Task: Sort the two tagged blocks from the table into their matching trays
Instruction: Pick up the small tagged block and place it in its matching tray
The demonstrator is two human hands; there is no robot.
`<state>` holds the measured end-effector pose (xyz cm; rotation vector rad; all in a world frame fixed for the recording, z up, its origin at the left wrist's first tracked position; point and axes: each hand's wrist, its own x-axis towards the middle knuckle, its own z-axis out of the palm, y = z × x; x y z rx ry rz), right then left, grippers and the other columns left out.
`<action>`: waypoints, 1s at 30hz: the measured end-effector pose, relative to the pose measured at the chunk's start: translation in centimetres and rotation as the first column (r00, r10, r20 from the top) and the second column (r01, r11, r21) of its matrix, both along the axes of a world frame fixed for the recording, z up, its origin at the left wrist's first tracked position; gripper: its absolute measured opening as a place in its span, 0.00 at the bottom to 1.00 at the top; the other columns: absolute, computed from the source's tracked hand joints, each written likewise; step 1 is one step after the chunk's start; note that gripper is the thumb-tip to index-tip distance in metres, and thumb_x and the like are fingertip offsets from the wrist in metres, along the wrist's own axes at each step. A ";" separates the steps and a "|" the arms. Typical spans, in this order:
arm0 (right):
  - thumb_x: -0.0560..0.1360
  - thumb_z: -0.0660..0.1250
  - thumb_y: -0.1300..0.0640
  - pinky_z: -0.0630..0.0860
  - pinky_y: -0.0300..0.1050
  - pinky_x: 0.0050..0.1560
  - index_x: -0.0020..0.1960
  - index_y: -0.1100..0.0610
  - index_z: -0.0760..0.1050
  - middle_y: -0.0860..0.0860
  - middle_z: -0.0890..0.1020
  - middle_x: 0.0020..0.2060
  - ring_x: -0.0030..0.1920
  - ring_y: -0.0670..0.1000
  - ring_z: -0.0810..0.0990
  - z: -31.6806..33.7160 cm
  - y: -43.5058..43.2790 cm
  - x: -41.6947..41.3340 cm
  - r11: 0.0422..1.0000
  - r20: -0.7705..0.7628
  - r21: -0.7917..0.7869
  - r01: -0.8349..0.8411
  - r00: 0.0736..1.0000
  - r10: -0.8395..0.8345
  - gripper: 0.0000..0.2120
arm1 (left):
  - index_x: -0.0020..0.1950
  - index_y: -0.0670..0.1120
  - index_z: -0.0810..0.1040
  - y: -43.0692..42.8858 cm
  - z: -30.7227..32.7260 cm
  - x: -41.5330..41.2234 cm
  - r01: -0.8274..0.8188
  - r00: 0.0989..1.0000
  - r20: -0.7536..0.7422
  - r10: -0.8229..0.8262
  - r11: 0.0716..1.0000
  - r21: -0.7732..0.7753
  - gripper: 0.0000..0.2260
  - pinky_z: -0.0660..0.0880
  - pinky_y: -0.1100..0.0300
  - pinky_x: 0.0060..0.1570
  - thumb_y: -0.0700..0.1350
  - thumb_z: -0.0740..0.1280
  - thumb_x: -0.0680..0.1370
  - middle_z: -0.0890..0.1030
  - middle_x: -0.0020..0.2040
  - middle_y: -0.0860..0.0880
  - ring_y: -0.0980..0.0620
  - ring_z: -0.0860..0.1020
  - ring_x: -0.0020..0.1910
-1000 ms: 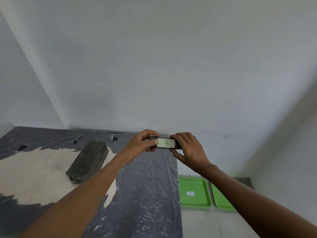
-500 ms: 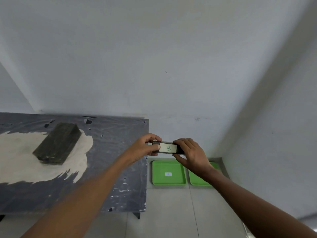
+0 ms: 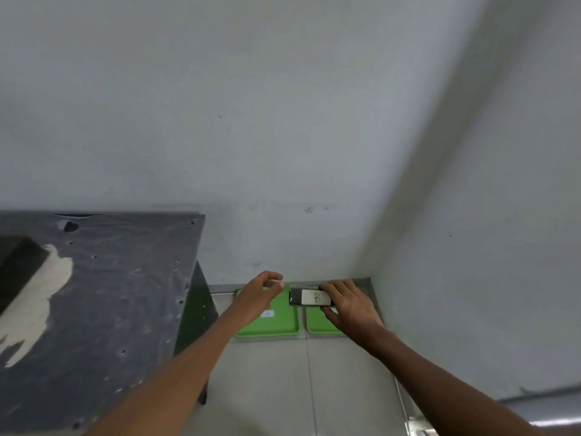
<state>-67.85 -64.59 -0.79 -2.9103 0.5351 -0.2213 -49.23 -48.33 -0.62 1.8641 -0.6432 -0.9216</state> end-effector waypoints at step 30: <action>0.78 0.66 0.51 0.78 0.50 0.53 0.68 0.54 0.70 0.51 0.78 0.63 0.63 0.53 0.73 -57.2 -22.4 2.9 0.991 -0.137 0.102 0.089 0.988 -0.075 0.20 | 0.71 0.46 0.72 -20.9 -56.2 1.2 0.185 0.816 0.426 -0.392 0.874 0.450 0.17 0.75 0.51 0.62 0.46 0.63 0.82 0.76 0.66 0.42 0.44 0.76 0.64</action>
